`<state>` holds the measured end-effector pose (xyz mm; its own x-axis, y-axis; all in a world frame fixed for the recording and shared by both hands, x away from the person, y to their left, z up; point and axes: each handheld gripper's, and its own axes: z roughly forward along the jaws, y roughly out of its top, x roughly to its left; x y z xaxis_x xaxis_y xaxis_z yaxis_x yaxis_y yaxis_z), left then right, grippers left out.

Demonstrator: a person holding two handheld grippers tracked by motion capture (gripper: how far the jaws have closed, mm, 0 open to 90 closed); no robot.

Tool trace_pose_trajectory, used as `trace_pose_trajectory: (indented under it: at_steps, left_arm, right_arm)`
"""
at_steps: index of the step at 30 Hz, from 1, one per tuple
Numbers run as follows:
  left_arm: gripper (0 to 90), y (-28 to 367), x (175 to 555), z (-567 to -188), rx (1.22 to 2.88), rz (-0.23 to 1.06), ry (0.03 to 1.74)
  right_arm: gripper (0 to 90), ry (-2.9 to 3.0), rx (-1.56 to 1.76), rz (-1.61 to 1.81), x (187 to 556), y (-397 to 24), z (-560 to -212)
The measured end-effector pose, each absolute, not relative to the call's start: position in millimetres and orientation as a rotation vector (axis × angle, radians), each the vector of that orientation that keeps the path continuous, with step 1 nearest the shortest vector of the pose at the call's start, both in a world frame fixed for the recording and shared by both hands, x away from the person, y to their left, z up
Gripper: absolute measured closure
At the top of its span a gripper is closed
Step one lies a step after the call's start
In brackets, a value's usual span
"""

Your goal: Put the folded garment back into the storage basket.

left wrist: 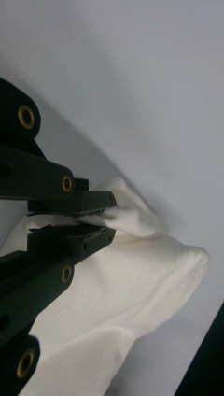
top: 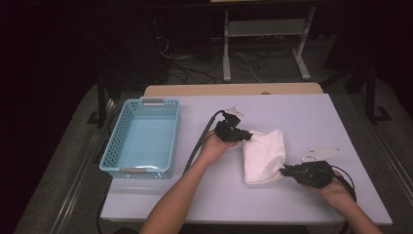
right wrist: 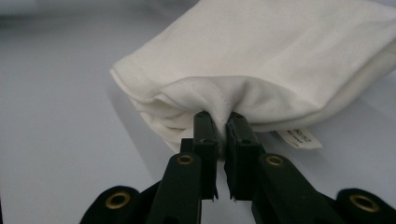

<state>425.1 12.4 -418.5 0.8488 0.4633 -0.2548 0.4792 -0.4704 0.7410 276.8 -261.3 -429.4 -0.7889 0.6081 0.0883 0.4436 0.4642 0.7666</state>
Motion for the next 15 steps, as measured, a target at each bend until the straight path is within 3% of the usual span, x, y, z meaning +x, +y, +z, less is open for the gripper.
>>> trace_pose_trajectory:
  at_steps: [15]
  left_arm:
    - [82.3,-2,416,-389,2.157,-0.026,0.595]
  right_arm:
    - [82.7,2.453,0.866,1.375,283,-248,-410]
